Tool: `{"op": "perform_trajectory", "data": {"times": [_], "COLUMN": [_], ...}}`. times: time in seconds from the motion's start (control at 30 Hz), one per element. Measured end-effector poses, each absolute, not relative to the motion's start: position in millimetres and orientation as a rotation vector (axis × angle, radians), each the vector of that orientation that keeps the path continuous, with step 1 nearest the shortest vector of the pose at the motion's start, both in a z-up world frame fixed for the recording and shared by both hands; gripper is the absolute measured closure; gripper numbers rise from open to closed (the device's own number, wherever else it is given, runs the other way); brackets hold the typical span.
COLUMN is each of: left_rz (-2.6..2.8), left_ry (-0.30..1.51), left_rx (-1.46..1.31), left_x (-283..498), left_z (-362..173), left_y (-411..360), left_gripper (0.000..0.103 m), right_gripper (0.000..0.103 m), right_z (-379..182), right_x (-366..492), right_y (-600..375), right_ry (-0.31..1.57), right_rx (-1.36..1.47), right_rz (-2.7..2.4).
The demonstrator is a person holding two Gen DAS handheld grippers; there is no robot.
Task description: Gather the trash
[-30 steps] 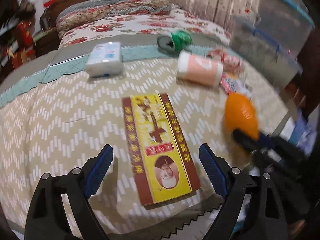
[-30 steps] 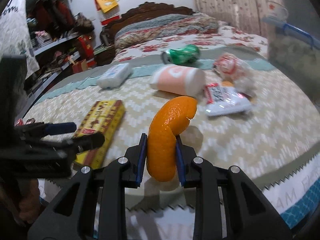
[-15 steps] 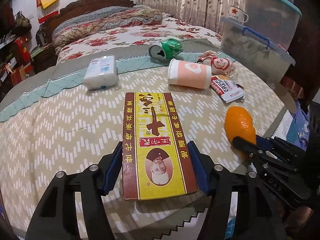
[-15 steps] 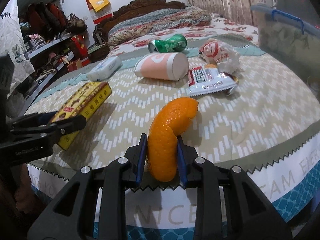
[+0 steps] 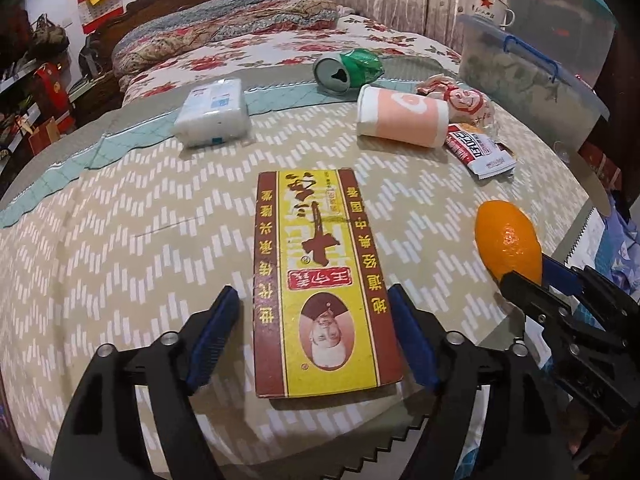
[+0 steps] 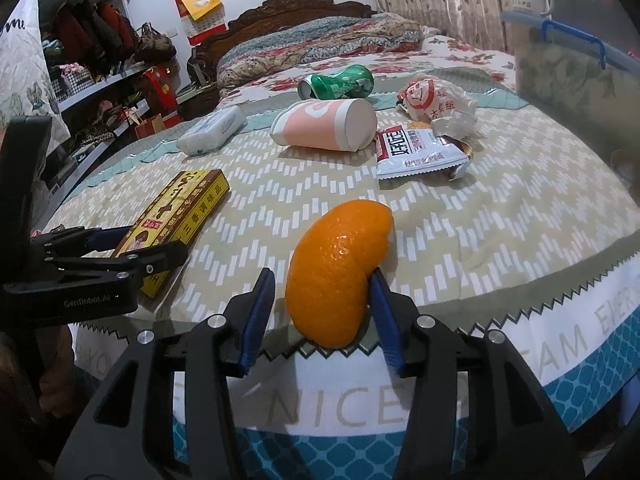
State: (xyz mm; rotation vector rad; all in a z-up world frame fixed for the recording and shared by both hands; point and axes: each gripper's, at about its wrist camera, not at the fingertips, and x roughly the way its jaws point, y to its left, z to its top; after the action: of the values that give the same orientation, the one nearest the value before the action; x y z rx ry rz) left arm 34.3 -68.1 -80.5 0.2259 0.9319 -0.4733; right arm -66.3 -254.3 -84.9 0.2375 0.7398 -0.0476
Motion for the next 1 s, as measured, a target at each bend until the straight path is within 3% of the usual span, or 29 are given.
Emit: {"op": "perform_trajectory", "data": {"times": [0.53, 0.7, 0.73, 0.77, 0.8, 0.83, 0.87, 1.0], "left_rz": [-0.471, -0.470, -0.469, -0.466, -0.460, -0.465, -0.479, -0.519], "left_ry": [0.936, 0.939, 0.942, 0.930, 0.914, 0.913, 0.918, 0.871], "left_rx": [0.212, 0.246, 0.245, 0.251, 0.263, 0.266, 0.249, 0.221], "left_x": [25.0, 18.9, 18.0, 16.3, 14.9, 14.7, 15.6, 16.1], "left_z": [-76.7, -78.8, -80.0, -79.7, -78.6, -77.8, -76.0, -54.8], "left_y": [-61.2, -66.7, -66.2, -65.7, -65.6, -66.0, -64.9, -70.5], "left_gripper": [0.028, 0.028, 0.029, 0.038, 0.047, 0.047, 0.047, 0.047], "right_gripper": [0.050, 0.043, 0.042, 0.042, 0.045, 0.065, 0.070, 0.075], "right_z": [-84.6, -85.2, -85.9, -86.7, -87.8, -88.1, -87.2, -78.4], "right_x": [-81.9, -79.5, -78.7, -77.1, -75.6, -74.3, -73.6, -79.9], "right_y": [-265.4, -262.3, -260.2, -256.8, -253.0, -250.6, -249.5, -256.8], "right_ry": [0.733, 0.729, 0.728, 0.725, 0.722, 0.720, 0.719, 0.661], "right_rx": [0.254, 0.232, 0.221, 0.194, 0.157, 0.137, 0.130, 0.155], "right_rz": [-0.061, -0.062, -0.062, -0.065, -0.074, -0.076, -0.061, -0.072]}}
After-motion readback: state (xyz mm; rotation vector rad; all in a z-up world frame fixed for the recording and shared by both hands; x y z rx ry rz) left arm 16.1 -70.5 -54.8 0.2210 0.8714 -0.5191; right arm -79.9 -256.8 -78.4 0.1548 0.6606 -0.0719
